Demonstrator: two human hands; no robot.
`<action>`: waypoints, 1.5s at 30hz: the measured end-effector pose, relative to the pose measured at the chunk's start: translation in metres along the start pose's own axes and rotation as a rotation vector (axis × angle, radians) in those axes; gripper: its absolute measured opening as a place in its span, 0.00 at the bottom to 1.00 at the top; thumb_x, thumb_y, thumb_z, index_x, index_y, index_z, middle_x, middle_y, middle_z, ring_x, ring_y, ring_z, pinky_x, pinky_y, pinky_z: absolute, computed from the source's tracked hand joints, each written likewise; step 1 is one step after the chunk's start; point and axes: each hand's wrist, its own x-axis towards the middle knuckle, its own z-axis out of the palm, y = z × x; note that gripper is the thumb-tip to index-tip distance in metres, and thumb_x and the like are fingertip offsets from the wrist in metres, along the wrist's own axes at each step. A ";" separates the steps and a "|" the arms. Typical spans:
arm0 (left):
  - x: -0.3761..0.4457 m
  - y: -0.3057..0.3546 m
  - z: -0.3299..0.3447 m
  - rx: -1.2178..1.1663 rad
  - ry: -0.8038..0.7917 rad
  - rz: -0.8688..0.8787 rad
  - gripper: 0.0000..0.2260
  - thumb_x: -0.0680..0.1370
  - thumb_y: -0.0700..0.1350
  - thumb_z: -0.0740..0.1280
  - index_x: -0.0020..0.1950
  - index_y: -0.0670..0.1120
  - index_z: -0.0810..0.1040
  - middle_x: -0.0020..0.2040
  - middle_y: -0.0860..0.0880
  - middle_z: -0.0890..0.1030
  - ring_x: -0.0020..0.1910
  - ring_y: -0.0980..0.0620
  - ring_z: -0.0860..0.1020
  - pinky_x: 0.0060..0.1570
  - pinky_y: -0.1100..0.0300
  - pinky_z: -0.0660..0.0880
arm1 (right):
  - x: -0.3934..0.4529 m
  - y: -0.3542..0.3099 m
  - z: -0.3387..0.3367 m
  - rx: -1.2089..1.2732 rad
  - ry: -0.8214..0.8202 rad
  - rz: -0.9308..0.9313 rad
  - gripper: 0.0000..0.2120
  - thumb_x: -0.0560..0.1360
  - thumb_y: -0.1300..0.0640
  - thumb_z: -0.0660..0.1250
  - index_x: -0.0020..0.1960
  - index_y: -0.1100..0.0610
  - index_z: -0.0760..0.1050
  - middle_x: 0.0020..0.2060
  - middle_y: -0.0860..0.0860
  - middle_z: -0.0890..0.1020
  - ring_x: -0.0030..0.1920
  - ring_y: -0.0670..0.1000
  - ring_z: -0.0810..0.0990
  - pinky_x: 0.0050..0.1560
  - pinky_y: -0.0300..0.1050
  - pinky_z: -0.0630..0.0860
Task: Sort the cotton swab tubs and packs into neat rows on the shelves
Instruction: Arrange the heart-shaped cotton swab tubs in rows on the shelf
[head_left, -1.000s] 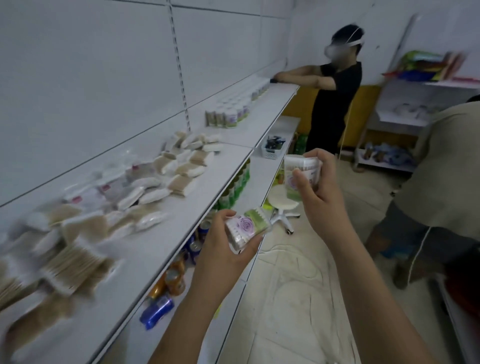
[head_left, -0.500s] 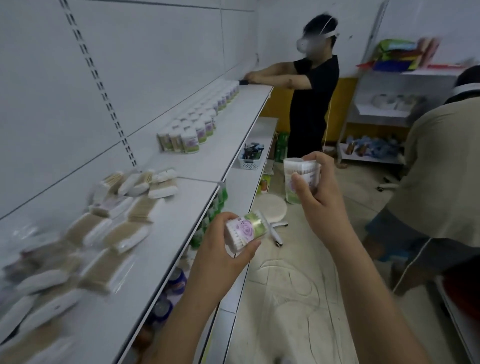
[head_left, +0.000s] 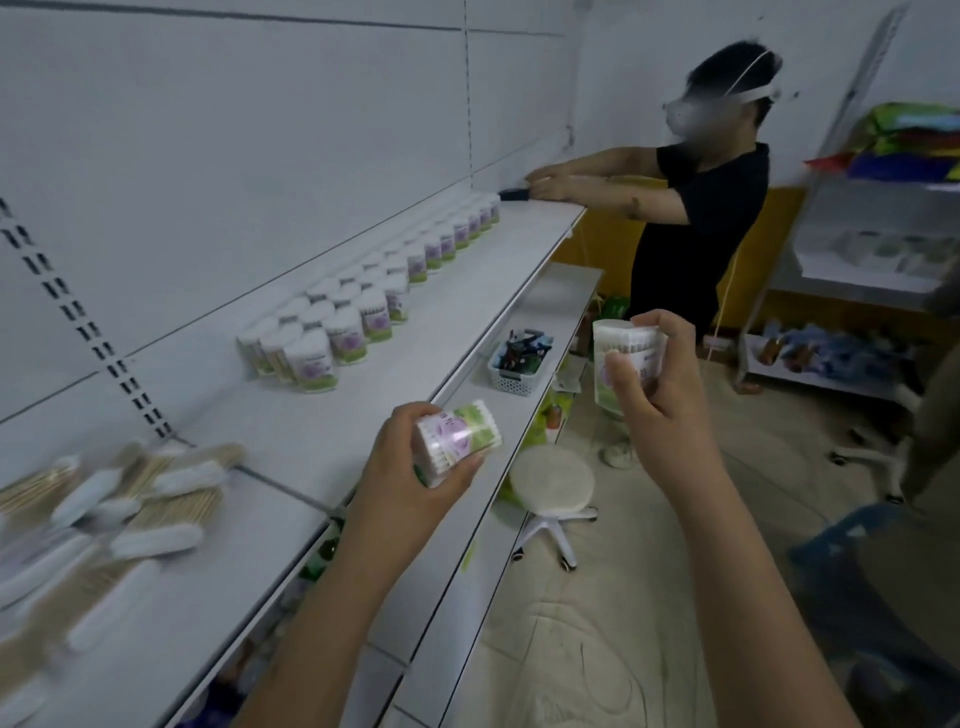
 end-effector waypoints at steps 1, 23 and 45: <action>0.011 -0.001 0.004 0.001 0.001 -0.006 0.23 0.70 0.54 0.78 0.60 0.62 0.71 0.55 0.52 0.80 0.48 0.50 0.82 0.45 0.47 0.82 | 0.010 0.009 0.005 0.007 -0.012 0.006 0.17 0.81 0.50 0.63 0.67 0.49 0.64 0.47 0.51 0.74 0.39 0.51 0.75 0.35 0.45 0.76; 0.203 -0.042 0.013 0.077 0.140 -0.104 0.24 0.68 0.60 0.75 0.60 0.64 0.70 0.57 0.57 0.77 0.54 0.58 0.78 0.51 0.55 0.78 | 0.243 0.128 0.187 0.115 -0.317 -0.022 0.18 0.78 0.49 0.68 0.63 0.40 0.64 0.51 0.50 0.75 0.38 0.53 0.77 0.40 0.54 0.78; 0.360 -0.015 0.090 0.746 0.383 -0.110 0.12 0.76 0.52 0.69 0.59 0.57 0.75 0.58 0.59 0.69 0.51 0.60 0.72 0.47 0.71 0.68 | 0.382 0.245 0.281 0.207 -0.803 -0.255 0.27 0.77 0.50 0.69 0.69 0.44 0.57 0.61 0.50 0.74 0.58 0.51 0.76 0.58 0.51 0.75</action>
